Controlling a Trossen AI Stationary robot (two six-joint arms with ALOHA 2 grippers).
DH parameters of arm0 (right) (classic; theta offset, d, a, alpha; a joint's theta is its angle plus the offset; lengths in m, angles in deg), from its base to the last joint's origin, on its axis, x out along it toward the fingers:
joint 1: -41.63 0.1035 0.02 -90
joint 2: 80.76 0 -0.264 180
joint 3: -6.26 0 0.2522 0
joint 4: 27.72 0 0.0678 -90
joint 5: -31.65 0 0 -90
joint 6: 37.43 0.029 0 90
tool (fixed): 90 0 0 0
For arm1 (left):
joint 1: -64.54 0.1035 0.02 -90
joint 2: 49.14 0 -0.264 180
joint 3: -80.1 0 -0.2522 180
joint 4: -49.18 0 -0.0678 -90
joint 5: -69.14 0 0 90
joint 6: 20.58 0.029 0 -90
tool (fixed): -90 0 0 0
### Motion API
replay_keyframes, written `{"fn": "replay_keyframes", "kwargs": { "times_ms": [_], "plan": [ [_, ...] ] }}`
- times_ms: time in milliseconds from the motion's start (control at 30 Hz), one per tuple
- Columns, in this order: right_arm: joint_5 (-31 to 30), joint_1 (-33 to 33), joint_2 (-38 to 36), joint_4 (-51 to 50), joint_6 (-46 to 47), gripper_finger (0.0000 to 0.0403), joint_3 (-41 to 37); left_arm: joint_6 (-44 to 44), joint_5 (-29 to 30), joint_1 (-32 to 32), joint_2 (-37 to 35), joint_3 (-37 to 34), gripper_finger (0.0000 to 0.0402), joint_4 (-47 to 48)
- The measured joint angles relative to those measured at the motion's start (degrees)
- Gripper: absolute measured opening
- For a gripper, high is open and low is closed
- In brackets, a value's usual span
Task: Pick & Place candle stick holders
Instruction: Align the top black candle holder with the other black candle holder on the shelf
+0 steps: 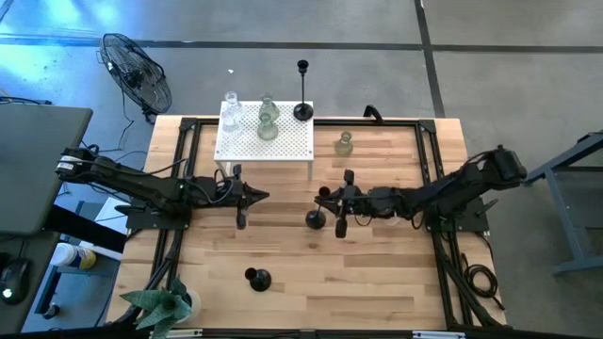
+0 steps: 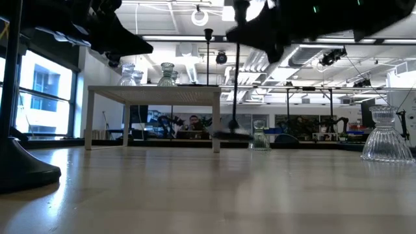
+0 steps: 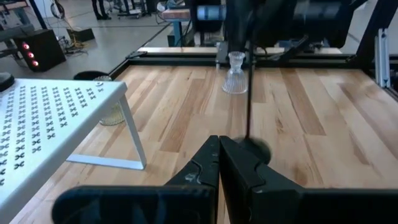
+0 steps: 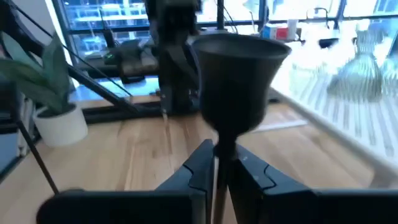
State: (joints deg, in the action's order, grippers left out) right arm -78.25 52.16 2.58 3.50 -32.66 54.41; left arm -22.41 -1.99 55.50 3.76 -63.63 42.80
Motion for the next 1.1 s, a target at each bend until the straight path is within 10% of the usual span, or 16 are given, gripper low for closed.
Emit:
{"fn": "replay_keyframes", "kwargs": {
  "times_ms": [367, 1100],
  "plan": [
    [-2.49, -2.41, -6.41, -32.65, -5.15, 0.0015, 26.53, -0.02, 0.20, 0.02, 0.00, 0.00, 0.0002, 0.26],
    [7.95, -29.50, 5.61, -31.34, -1.66, 0.0015, 37.63, -1.08, -0.02, 0.02, 0.00, 0.00, 0.0002, 0.10]
  ]
}}
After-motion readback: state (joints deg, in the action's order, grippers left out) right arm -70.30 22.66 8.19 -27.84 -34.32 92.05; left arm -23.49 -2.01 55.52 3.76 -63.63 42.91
